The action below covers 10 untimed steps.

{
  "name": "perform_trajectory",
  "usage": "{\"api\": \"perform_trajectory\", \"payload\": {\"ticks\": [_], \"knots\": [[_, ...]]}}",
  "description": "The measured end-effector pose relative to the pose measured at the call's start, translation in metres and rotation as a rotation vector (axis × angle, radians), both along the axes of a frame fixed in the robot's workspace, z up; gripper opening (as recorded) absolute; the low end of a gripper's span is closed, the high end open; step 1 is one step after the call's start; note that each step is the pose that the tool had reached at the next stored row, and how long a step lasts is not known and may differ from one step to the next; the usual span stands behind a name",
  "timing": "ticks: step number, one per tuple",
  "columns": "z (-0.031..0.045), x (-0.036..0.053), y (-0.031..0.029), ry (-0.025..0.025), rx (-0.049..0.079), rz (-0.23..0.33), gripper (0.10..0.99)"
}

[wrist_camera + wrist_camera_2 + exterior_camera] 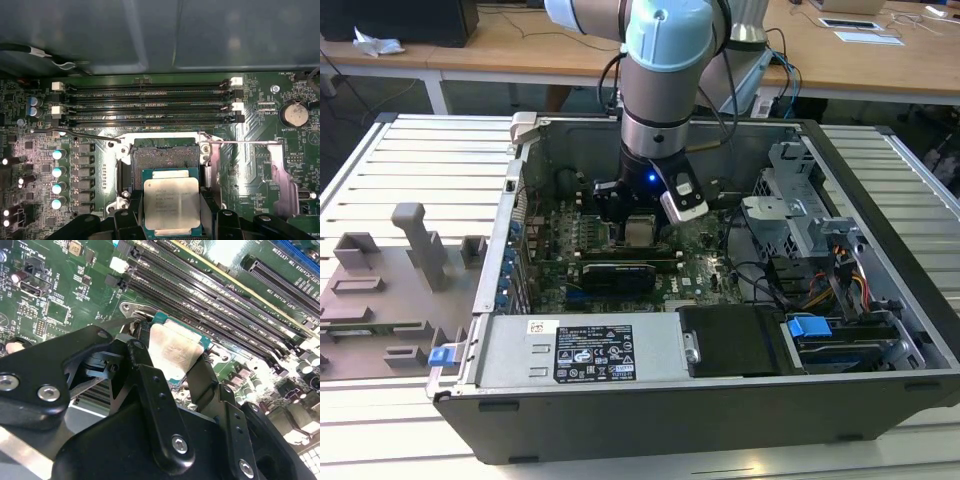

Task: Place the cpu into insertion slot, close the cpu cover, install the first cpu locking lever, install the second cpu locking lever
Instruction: 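Place the cpu into insertion slot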

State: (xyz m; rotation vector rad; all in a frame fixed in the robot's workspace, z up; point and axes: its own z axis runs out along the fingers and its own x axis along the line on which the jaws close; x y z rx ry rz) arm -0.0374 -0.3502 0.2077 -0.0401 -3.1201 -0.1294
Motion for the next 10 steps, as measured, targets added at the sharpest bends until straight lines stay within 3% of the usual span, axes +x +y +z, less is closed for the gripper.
{"api": "perform_trajectory", "payload": {"ticks": [10], "knots": [[-0.0074,0.0,0.0,0.0002,0.0,0.0,0.541]]}}
